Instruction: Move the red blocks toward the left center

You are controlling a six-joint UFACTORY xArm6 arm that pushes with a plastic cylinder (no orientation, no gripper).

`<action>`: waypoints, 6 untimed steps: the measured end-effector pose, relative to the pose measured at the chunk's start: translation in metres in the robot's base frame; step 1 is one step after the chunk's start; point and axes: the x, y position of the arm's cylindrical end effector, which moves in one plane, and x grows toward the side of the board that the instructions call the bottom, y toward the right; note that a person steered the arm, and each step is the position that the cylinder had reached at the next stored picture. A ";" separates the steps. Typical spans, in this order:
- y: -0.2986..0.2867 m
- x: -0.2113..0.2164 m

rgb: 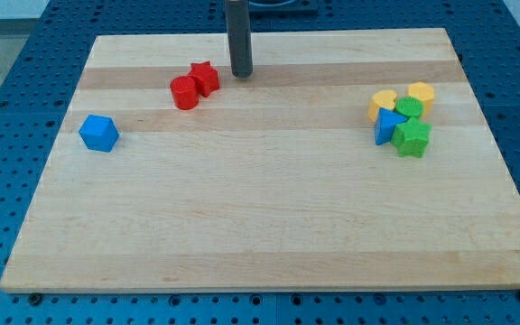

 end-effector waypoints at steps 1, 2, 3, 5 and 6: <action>-0.010 -0.001; -0.019 0.003; -0.028 0.009; -0.046 0.018; -0.052 0.024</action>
